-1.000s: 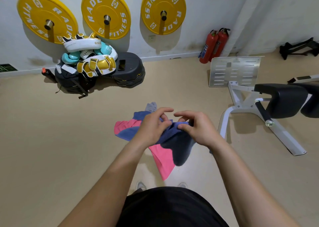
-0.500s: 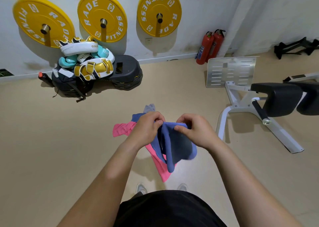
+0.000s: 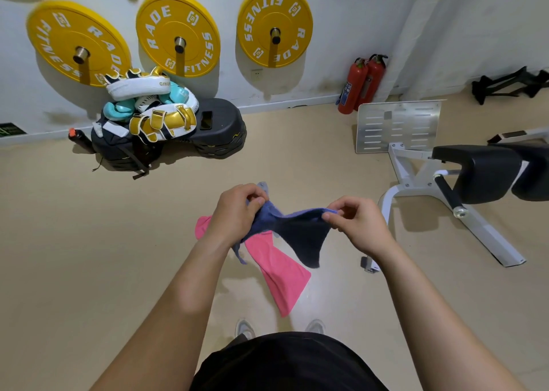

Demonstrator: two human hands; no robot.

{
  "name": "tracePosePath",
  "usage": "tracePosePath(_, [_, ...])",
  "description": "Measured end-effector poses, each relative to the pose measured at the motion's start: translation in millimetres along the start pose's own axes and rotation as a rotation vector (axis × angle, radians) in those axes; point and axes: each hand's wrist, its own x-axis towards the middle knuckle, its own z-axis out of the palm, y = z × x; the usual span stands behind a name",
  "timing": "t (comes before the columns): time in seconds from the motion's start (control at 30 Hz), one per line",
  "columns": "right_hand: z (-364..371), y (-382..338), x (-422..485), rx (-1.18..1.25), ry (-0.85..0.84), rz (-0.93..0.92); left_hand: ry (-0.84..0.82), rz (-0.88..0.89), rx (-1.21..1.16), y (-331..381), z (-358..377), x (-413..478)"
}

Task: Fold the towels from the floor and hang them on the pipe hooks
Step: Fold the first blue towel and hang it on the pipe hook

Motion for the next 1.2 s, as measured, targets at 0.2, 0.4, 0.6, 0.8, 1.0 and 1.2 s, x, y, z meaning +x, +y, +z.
tracePosePath(0.2, [35, -13, -6, 0.062, 0.030, -0.044, -0.051, -0.133, -0.303, 12, 23, -13])
tracePosePath(0.4, [57, -12, -19, 0.218, 0.075, -0.082, -0.190, -0.289, -0.698, 26, 39, -25])
tracePosePath(0.6, [47, -4, -14, 0.311, 0.076, -0.053, -0.185, -0.198, -0.627, 32, 39, -37])
tracePosePath(0.8, [45, -9, -14, 0.521, 0.057, 0.000, -0.098, -0.107, -0.637, 41, 42, -40])
tracePosePath(1.0, [44, -15, -16, 0.580, 0.002, 0.001, 0.087, 0.125, -0.301, 35, 42, -33])
tracePosePath(1.2, [38, -19, -15, 0.415, 0.008, -0.061, 0.113, 0.213, -0.211, 27, 39, -29])
